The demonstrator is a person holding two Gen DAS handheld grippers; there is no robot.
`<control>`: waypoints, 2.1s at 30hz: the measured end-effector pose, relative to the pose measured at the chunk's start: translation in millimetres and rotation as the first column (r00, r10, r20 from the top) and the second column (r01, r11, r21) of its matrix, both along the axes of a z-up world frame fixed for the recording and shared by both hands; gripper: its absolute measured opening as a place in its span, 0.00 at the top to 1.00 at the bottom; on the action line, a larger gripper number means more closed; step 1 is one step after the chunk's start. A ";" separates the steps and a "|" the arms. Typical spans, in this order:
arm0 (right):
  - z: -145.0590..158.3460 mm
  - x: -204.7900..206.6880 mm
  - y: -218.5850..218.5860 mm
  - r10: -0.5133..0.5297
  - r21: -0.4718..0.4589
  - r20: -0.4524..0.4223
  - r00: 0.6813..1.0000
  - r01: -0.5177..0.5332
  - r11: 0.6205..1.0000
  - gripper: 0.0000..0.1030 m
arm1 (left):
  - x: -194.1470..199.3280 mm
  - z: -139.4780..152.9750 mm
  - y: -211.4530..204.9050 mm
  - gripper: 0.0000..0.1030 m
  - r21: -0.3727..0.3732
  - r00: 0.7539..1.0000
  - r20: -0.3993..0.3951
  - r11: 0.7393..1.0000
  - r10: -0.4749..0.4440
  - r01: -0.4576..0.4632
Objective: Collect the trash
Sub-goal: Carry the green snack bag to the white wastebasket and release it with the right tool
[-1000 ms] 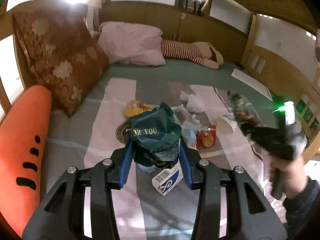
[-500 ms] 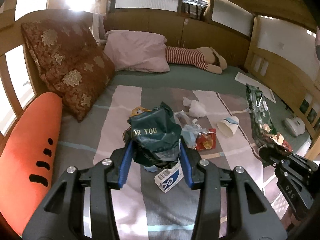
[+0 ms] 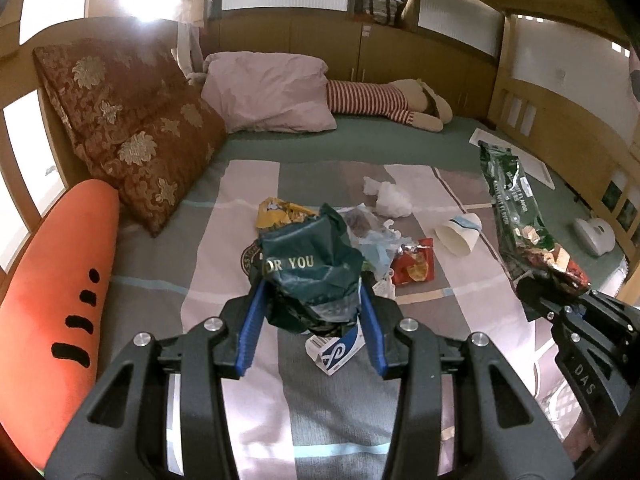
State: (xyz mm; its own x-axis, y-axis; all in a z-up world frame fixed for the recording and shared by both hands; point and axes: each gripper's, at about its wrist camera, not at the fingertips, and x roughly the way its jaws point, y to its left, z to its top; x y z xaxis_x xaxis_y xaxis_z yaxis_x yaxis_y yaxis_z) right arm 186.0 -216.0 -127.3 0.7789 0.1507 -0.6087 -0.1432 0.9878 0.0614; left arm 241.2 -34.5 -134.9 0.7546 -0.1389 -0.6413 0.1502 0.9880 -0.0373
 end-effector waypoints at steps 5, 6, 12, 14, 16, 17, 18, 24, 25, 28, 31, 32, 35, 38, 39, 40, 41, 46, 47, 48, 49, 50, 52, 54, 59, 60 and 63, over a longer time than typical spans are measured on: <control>-0.7 1.2 0.4 -0.002 -0.003 -0.001 1.000 0.002 1.000 0.98 | 0.1 -0.4 -1.6 0.57 0.002 1.000 0.004 1.000 -0.002 0.002; -0.6 1.2 -0.2 -0.004 -0.004 -0.001 1.000 0.004 1.000 0.98 | 0.1 -0.6 -2.4 0.57 0.002 1.000 0.005 1.000 -0.002 0.002; 10.2 -15.3 -17.6 -0.043 0.011 0.024 0.999 0.043 0.999 0.98 | -2.4 -0.6 -10.6 0.57 -0.012 1.000 0.009 1.000 -0.027 0.027; 17.1 -32.8 -33.6 -0.082 0.033 0.040 0.996 0.080 0.996 0.98 | -5.6 -0.1 -16.9 0.57 -0.010 0.999 0.014 0.999 -0.051 0.051; 24.4 -62.2 -56.4 -0.144 0.035 0.068 0.987 0.142 0.989 0.98 | -8.6 0.0 -21.1 0.57 -0.009 0.997 0.019 0.997 -0.072 0.072; 25.9 -73.5 -65.8 -0.170 0.022 0.073 0.983 0.169 0.985 0.98 | -10.1 0.1 -23.5 0.57 -0.009 0.997 0.020 0.997 -0.080 0.080; 26.8 -88.8 -79.6 -0.206 -0.002 0.075 0.976 0.207 0.978 0.98 | -11.1 -0.2 -24.2 0.57 -0.009 0.996 0.020 0.996 -0.086 0.086; 19.3 -171.1 -167.1 -0.422 -0.138 0.010 0.907 0.419 0.897 0.98 | -15.7 -4.1 -32.4 0.57 -0.015 0.991 0.006 0.991 -0.131 0.131; 12.6 -181.2 -175.8 -0.444 -0.151 -0.011 0.896 0.437 0.887 0.98 | -17.2 -4.9 -34.7 0.57 -0.014 0.990 0.006 0.990 -0.139 0.139; -20.6 -208.1 -201.7 -0.510 -0.172 -0.100 0.854 0.490 0.855 0.96 | -23.1 -9.4 -50.6 0.57 -0.009 0.982 -0.001 0.982 -0.191 0.191; -58.2 -224.7 -225.1 -0.563 -0.159 -0.203 0.801 0.541 0.826 0.51 | -34.5 -12.1 -77.2 0.57 -0.003 0.962 -0.016 0.962 -0.272 0.272; -67.4 -228.3 -234.5 -0.595 -0.160 -0.233 0.769 0.573 0.804 0.38 | -39.1 -12.1 -86.7 0.57 -0.005 0.954 -0.022 0.954 -0.299 0.299; -50.0 -246.6 -246.8 -0.640 -0.070 -0.170 0.749 0.639 0.766 0.38 | -66.5 -8.2 -136.1 0.57 0.023 0.898 -0.023 0.897 -0.440 0.440; -2.2 -267.8 -256.0 -0.711 0.023 0.001 0.703 0.711 0.703 0.29 | -99.7 -0.3 -203.1 0.58 -0.021 0.783 -0.054 0.785 -0.619 0.619; 17.4 -276.6 -258.6 -0.732 0.063 0.066 0.679 0.729 0.682 0.26 | -108.2 2.3 -220.0 0.58 -0.035 0.750 -0.060 0.753 -0.658 0.658; 36.9 -285.4 -259.6 -0.744 0.108 0.127 0.656 0.736 0.668 0.22 | -118.6 6.1 -240.0 0.58 -0.043 0.714 -0.059 0.716 -0.698 0.697; 54.3 -293.1 -259.1 -0.750 0.147 0.178 0.637 0.737 0.660 0.20 | -134.8 12.1 -270.0 0.57 -0.044 0.655 -0.054 0.657 -0.753 0.752; 103.1 -306.4 -255.6 -0.723 0.207 0.316 0.614 0.699 0.685 0.15 | -183.9 17.7 -366.0 0.32 -0.084 0.400 -0.098 0.408 -0.911 0.909; 108.1 -306.2 -254.5 -0.714 0.204 0.331 0.617 0.692 0.692 0.15 | -188.2 16.9 -375.2 0.21 -0.080 0.384 -0.102 0.392 -0.918 0.916; 113.2 -306.8 -253.7 -0.703 0.199 0.342 0.623 0.683 0.702 0.15 | -191.6 16.0 -383.5 0.07 -0.068 0.375 -0.101 0.382 -0.922 0.922; 116.0 -307.4 -253.7 -0.692 0.193 0.348 0.633 0.673 0.714 0.15 | -191.0 15.8 -387.6 0.06 -0.049 0.380 -0.093 0.386 -0.920 0.921; 116.5 -301.7 -253.6 -0.682 0.188 0.348 0.643 0.665 0.723 0.15 | -184.8 15.4 -387.3 0.06 -0.019 0.416 -0.083 0.418 -0.906 0.908; 114.4 -296.7 -246.6 -0.654 0.168 0.340 0.675 0.641 0.749 0.15 | -166.2 12.6 -374.2 0.06 -0.026 0.474 -0.101 0.479 -0.875 0.878; 108.0 -282.5 -231.9 -0.621 0.148 0.318 0.717 0.609 0.779 0.15 | -148.3 12.0 -346.7 0.06 -0.027 0.542 -0.110 0.548 -0.833 0.836; 78.8 -203.2 -178.5 -0.458 0.076 0.220 0.861 0.452 0.889 0.15 | -79.8 13.9 -228.1 0.05 0.041 0.794 -0.079 0.794 -0.603 0.607; 75.5 -189.8 -165.2 -0.426 0.063 0.210 0.880 0.423 0.904 0.15 | -68.7 14.6 -205.3 0.05 0.038 0.828 -0.074 0.828 -0.556 0.559; 59.3 -127.2 -108.1 -0.263 0.026 0.163 0.951 0.262 0.965 0.15 | -35.0 15.6 -122.3 0.04 0.038 0.940 -0.051 0.940 -0.336 0.338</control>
